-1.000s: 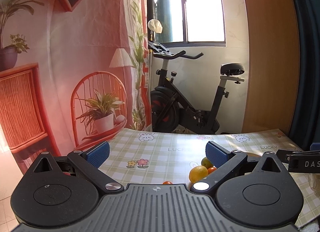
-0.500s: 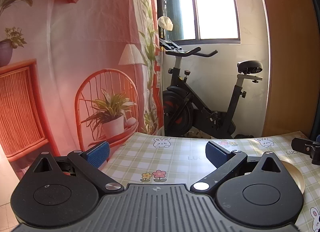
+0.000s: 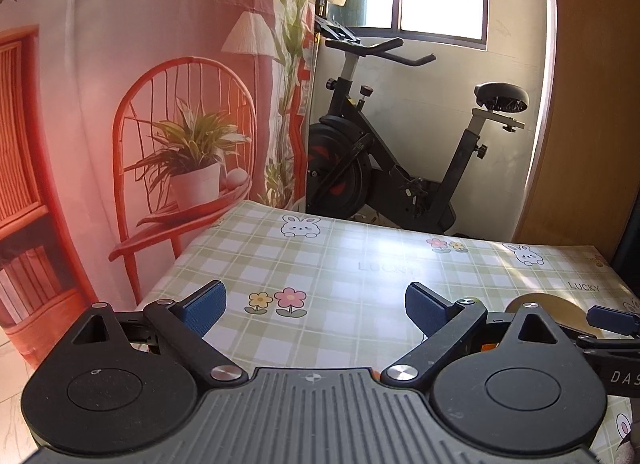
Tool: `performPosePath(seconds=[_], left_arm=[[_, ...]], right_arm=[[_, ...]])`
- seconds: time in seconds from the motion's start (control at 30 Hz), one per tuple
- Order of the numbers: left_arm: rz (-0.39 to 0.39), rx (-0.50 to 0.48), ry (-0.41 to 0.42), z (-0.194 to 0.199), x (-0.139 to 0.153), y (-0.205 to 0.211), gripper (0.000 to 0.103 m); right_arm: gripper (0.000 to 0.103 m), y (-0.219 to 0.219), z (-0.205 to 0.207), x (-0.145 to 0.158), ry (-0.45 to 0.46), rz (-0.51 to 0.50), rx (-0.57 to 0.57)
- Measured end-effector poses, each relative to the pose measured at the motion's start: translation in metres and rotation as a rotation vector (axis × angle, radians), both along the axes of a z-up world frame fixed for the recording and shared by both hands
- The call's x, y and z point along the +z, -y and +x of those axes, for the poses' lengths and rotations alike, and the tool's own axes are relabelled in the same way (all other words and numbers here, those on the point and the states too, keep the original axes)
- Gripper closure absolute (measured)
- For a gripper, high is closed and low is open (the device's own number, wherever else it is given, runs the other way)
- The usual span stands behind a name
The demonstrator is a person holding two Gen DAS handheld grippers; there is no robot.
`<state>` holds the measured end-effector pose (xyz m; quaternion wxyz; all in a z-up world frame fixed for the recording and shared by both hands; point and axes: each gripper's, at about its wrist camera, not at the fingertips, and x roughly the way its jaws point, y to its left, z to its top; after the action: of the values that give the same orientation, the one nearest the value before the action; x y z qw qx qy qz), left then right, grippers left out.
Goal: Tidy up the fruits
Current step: 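Move the left tool down to the dark orange beside the fruit pile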
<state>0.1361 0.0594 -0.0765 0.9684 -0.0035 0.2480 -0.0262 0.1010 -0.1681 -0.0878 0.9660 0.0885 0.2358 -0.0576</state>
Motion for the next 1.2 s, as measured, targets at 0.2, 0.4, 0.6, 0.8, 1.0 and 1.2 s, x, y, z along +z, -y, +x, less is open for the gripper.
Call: performPosePath(seconds=[0.2,0.4,0.6,0.8,1.0,1.2], left_arm=[[0.032,-0.008,-0.068,0.008,-0.018,-0.003,0.014],[0.054,-0.057,-0.102,0.006,-0.029,-0.007,0.024],[0.050,-0.091,-0.044,0.000,-0.028,-0.006,0.030],[0.014,-0.156,-0.073,0.002,-0.035,-0.002,0.033],[0.009,-0.176,-0.149,0.006,-0.045,-0.002,0.037],[0.022,-0.249,-0.160,0.002,-0.049,-0.001,0.044]], right_arm=[[0.001,-0.017,-0.001,-0.017,-0.021,-0.039,0.077],[0.001,-0.028,-0.002,-0.031,-0.054,-0.057,0.133],[0.003,-0.029,-0.001,-0.041,-0.088,-0.055,0.170],[0.003,-0.034,-0.002,-0.044,-0.104,-0.066,0.198],[0.004,-0.045,-0.004,-0.049,-0.115,-0.090,0.259],[0.022,-0.063,-0.003,-0.058,-0.151,-0.122,0.360]])
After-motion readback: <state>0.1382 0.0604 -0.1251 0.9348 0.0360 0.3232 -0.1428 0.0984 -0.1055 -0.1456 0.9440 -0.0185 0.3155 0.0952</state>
